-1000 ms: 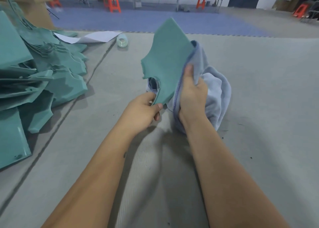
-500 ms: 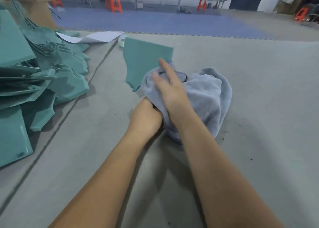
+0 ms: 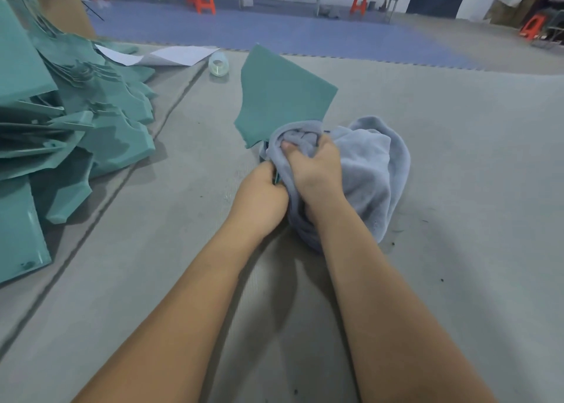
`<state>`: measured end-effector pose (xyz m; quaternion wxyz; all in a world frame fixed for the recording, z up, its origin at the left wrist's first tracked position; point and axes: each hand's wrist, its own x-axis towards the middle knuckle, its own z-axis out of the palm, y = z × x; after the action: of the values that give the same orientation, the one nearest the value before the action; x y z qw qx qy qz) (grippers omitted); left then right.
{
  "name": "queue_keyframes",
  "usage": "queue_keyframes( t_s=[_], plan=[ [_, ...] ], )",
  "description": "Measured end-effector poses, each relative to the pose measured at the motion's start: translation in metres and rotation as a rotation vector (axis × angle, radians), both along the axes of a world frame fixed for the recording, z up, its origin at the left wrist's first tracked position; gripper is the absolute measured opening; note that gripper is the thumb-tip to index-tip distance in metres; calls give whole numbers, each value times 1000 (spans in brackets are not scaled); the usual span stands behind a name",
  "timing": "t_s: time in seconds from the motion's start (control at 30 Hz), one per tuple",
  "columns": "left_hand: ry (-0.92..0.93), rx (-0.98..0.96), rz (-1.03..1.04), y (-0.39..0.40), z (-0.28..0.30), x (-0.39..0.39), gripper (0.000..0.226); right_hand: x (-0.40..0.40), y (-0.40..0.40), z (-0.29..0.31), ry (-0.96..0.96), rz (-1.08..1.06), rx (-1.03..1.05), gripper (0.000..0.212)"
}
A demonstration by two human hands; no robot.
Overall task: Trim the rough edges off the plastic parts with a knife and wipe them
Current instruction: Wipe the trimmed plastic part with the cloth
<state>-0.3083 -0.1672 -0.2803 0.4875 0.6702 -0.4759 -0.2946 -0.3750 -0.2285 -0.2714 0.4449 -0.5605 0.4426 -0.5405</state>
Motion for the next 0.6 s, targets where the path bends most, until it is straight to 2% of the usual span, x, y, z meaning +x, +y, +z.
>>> queue_keyframes(
  t_s=[0.13,0.23,0.37,0.4,0.47,0.5,0.6],
  plan=[
    [28,7,39,2,1,1,25,1,7,0,107,94,-17,23],
    [45,-57,71,4,6,3,26,1,11,2,102,181,17,13],
    [26,-12,-7,6,15,15,21,0,13,4,63,101,15,9],
    [62,20,-25,7,17,20,21,0,15,6,5,117,56,11],
    [282,82,-14,9,22,32,22,-1,14,8,-98,152,116,11],
    [389,96,32,11,24,39,28,-2,12,8,-90,134,133,12],
    [549,-16,241,13,22,62,43,-8,5,8,-73,130,162,13]
  ],
)
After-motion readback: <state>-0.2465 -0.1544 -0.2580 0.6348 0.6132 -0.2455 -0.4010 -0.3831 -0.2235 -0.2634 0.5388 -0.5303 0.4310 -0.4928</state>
